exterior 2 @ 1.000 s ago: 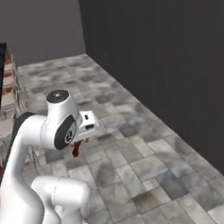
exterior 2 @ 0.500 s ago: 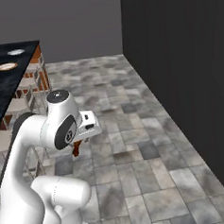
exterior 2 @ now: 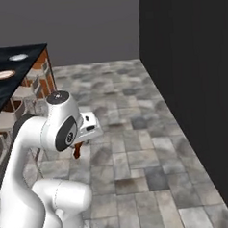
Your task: Take the chicken drumsticks from the pan and place one on each plate on the dining counter.
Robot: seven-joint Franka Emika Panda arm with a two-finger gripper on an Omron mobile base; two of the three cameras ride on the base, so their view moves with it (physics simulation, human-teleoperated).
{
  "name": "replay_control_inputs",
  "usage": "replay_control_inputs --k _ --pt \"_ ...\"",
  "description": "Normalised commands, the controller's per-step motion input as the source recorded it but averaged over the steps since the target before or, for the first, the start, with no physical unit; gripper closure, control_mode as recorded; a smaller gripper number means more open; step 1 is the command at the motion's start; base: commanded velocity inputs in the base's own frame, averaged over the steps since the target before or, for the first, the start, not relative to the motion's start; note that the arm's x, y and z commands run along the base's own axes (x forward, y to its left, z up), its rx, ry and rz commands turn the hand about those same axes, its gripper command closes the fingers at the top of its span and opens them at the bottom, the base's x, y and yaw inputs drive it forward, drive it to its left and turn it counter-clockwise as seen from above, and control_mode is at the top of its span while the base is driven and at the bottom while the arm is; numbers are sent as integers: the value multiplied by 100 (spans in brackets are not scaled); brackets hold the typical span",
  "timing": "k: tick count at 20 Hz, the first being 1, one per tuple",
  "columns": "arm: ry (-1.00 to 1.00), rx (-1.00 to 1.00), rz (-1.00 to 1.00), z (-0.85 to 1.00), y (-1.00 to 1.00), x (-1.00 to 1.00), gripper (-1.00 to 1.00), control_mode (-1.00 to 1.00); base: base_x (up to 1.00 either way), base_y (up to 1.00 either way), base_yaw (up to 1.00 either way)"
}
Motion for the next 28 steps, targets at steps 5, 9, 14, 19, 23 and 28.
replay_control_inputs --k 5,9,14,19,23,28 --pt "0 0 0 0 0 0 100 100 100 -1 26" --pt "0 0 0 0 0 0 100 100 100 0 24" --pt "0 0 0 0 0 0 100 100 100 -9 22" --pt "0 0 0 0 0 0 100 100 100 -16 23" --pt "0 0 0 0 0 0 100 100 100 -17 24" --pt "0 0 0 0 0 0 100 100 100 -25 24"
